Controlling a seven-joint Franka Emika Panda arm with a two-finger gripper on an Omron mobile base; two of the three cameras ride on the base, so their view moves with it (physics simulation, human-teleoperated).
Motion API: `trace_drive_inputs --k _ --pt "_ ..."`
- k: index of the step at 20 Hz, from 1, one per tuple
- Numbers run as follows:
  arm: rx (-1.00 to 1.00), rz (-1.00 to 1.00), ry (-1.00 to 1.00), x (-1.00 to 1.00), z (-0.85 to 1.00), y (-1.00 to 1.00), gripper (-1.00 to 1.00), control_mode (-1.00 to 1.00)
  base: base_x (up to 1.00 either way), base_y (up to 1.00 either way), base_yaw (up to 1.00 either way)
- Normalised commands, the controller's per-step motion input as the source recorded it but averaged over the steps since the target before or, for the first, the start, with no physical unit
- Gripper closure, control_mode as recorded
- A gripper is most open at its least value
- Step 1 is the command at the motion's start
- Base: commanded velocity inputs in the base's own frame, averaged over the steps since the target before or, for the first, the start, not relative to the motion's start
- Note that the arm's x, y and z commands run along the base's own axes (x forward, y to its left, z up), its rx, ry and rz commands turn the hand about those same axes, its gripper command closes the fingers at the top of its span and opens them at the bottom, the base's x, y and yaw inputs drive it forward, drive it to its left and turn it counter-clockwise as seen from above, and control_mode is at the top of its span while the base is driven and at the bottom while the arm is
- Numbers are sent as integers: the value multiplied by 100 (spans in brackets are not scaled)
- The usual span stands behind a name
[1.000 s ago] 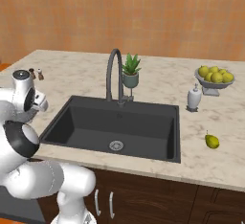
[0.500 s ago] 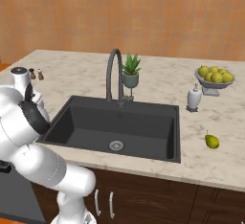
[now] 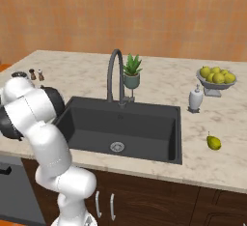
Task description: Put the colander in the sink, put the pear in the colander, and turn on the sink faucet and pour water over the colander.
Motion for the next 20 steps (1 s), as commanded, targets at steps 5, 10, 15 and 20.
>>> trace_drive_inputs --k 5,10,15,20 --pt "-3 0 3 28 -20 15 100 -100 0 0 0" --pt "0 0 0 -10 0 0 100 -100 0 0 0" --pt "0 0 -8 -41 0 -12 100 -100 0 0 0" --pt "0 -12 -22 -99 3 -68 100 -100 0 0 0"
